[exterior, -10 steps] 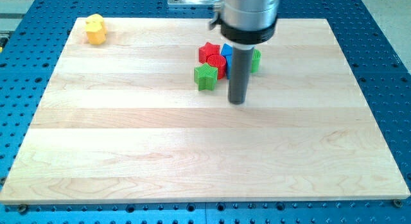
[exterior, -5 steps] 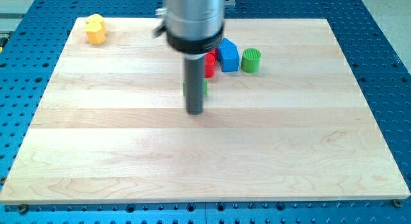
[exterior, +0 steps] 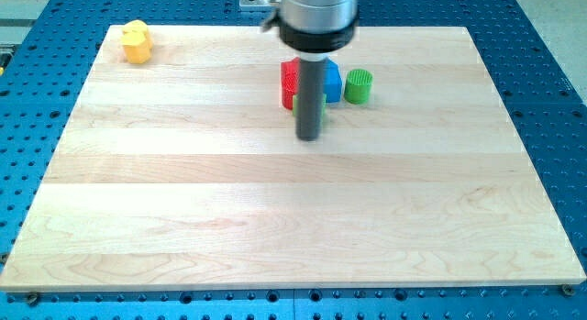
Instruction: Adjust the group of blocks
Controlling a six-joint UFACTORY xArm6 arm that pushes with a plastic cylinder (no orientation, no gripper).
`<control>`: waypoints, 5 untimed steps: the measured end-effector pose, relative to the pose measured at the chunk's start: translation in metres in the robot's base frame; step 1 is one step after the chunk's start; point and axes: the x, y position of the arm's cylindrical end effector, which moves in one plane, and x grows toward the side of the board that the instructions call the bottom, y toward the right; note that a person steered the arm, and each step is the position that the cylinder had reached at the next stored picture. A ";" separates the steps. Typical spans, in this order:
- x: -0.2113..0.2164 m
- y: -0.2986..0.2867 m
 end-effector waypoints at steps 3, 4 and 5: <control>-0.010 -0.006; -0.010 0.015; -0.016 0.032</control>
